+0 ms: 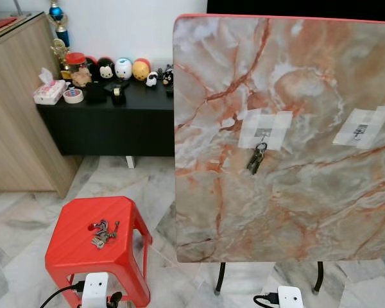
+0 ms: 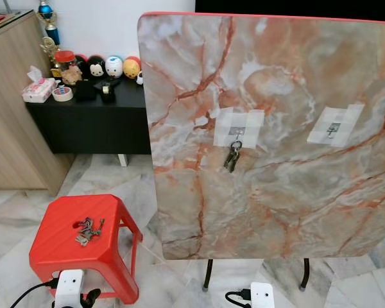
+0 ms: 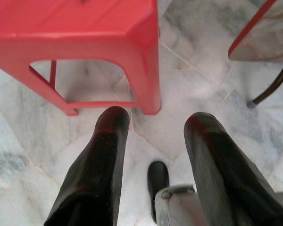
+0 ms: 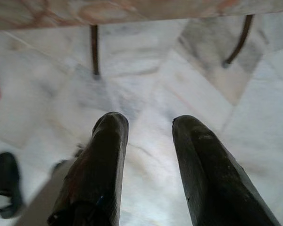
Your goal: Hang keys on a hook
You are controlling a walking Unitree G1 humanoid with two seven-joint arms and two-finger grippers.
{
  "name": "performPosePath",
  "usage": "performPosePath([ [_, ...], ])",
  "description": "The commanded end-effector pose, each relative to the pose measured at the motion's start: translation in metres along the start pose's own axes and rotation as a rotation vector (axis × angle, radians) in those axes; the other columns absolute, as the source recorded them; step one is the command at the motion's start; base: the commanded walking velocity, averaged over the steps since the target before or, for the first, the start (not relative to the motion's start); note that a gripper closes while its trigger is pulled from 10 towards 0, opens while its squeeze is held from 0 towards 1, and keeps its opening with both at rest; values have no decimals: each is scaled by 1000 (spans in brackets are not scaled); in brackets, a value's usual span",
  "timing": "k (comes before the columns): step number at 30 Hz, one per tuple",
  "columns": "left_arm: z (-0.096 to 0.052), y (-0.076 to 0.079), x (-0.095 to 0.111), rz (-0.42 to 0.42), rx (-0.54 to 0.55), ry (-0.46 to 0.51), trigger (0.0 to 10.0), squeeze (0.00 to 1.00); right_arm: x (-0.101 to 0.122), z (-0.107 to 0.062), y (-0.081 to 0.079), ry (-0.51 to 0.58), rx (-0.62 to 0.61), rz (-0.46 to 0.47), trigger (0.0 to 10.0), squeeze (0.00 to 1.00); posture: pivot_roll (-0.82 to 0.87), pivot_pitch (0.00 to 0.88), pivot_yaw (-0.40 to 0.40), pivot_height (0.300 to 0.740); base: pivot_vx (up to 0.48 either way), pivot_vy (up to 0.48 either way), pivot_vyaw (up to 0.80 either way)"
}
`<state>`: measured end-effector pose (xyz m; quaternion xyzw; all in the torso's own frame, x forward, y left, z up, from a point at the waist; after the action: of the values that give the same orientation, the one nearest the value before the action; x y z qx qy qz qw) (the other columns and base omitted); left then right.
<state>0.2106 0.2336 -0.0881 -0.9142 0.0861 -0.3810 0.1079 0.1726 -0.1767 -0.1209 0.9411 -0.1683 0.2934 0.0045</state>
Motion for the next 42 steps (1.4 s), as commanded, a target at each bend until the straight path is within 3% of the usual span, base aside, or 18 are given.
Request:
performPosePath([
  [1, -1, -2, -7, -9, 11, -32, 10000, 0, 5, 1, -9, 13, 37, 21, 10000, 0, 73, 3, -53, 740, 0, 0, 0],
  [13, -4, -1, -19, 11, 7, -97, 10000, 0, 5, 1, -14, 11, 45, 35, 10000, 0, 88, 12, -36, 740, 0, 0, 0],
  [15, -4, 1, -19, 16, 2, -105, 10000, 0, 4, 1, -11, 5, 26, 73, 10000, 0, 71, 12, -38, 740, 0, 0, 0],
  [19, -3, 6, -21, 70, -16, -130, 10000, 0, 5, 1, -8, 3, 24, 86, 10000, 0, 69, 18, -45, 740, 0, 0, 0],
  [27, -5, 6, -25, -9, 12, -145, 10000, 0, 4, 1, -11, 1, 33, 94, 10000, 0, 78, 27, -51, 740, 0, 41, 0],
  [35, -7, 2, -32, -19, 25, -165, 10000, 0, 7, 2, -10, 12, 44, 51, 10000, 0, 81, 26, -52, 740, 0, 0, 152],
  [42, -7, 3, -32, -18, 25, -162, 10000, 0, 7, 2, -10, 5, 61, 71, 10000, 0, 85, 15, -58, 740, 0, 440, 500],
])
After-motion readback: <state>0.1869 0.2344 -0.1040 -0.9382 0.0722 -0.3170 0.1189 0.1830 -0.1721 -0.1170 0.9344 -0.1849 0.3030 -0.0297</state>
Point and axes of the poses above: a point about 5 cm out from each wrist's last joint towards the gripper, its own z axis pointing out of the wrist towards the gripper, its own x axis along the axis of the wrist's last joint, y = z × x, the point moved 3 cm from there along z, pointing out of the wrist towards the gripper, and after that the axes turned 15 degrees about z, right-handed, at the moved point
